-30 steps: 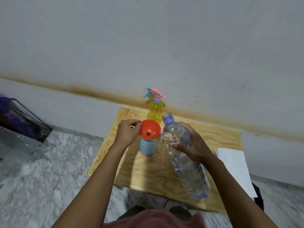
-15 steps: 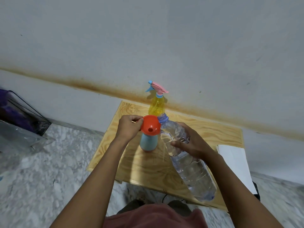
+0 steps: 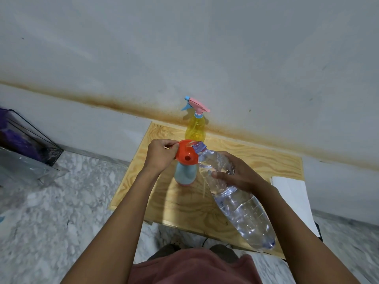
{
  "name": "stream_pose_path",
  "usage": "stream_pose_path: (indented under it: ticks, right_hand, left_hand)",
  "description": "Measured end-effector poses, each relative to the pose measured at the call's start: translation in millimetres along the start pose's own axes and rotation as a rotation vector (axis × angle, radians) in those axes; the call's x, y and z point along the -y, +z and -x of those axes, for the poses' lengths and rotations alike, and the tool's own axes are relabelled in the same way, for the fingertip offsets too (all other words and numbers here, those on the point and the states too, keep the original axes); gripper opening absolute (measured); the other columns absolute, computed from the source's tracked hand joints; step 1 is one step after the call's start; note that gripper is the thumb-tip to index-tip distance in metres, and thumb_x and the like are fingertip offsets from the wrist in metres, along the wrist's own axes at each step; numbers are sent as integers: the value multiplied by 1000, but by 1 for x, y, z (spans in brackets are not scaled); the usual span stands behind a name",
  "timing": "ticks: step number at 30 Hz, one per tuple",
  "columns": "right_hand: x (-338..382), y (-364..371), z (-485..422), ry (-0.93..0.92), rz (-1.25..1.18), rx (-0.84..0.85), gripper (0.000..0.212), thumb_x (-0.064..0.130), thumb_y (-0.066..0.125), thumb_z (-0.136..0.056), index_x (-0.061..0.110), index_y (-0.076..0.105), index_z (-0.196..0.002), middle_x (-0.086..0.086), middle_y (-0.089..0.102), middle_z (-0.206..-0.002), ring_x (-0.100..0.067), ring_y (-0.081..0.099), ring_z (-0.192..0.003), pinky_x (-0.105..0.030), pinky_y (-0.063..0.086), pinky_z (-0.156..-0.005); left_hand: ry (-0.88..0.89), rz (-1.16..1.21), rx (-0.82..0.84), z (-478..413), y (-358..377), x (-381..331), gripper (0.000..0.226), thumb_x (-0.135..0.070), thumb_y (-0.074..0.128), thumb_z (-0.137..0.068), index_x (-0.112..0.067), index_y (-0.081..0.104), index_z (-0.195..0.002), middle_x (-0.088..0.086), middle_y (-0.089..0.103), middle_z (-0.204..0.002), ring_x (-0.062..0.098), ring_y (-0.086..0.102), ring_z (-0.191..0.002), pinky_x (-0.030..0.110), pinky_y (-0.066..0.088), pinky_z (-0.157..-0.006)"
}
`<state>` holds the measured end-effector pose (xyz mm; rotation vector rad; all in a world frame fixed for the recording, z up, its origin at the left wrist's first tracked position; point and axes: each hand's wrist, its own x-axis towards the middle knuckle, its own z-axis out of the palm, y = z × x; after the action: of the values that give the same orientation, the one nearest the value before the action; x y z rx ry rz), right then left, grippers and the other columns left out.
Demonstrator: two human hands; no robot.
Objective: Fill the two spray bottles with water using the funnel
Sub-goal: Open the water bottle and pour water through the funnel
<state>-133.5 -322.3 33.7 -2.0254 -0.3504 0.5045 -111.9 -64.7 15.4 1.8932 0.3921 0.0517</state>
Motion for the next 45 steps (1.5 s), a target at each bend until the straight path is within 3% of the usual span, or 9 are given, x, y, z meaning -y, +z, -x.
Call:
stream_pose_path:
  ticks: [3,9,15,21,34,39,45]
  right_hand:
    - [-2,0,-1,8,-2,-4,56,49,77,-80,39,57,-131,22,70,-113,-2,69,-101,-25,53,-81]
    - [-1,0,0,15,-17,3,59,61,75,-73,47,56,-128,22,71,-111,-1,70,-92,-21,50,-70]
    - [-4,0,1,13,17,15,66,62,73,-75,39,56,-134,19,71,-113,-1,70,-96,-25,49,-77]
    - [-6,-2,1,5,41,32,52,43,76,-85,35,57,-133,18,72,-111,-3,70,-98,-28,53,-83]
    - [-2,-3,2,-16,86,41,45,54,73,-82,47,57,-123,20,72,-108,-4,70,-96,-33,57,-86]
    - [0,-4,4,-10,66,43,58,56,73,-79,35,58,-132,17,73,-111,-3,70,-99,-32,56,-88]
    - [1,-4,3,4,63,61,59,56,73,-80,32,58,-132,12,75,-108,-8,73,-95,-35,58,-84]
  left_hand:
    - [-4,8,6,0,-1,2,14,-13,68,-91,-9,78,-100,-5,71,-82,17,72,-73,34,62,-76]
    - [8,16,-1,0,0,0,13,-11,68,-90,-9,78,-98,-4,71,-83,19,72,-77,31,61,-74]
    - [8,24,-2,0,-2,0,14,-11,68,-90,-8,78,-100,-5,71,-84,16,71,-76,28,61,-72]
    - [1,20,-6,0,-2,1,13,-12,69,-90,-10,78,-99,-4,71,-86,17,71,-79,32,62,-75]
    - [2,21,-4,1,-2,2,15,-13,69,-90,-8,77,-102,-2,71,-88,17,72,-77,35,62,-76]
    - [-2,24,-6,1,-2,3,15,-12,68,-91,-8,77,-102,2,73,-91,19,73,-75,34,62,-75]
    - [-12,25,1,2,-2,2,16,-13,68,-91,-7,77,-104,-2,72,-89,18,73,-76,35,62,-76]
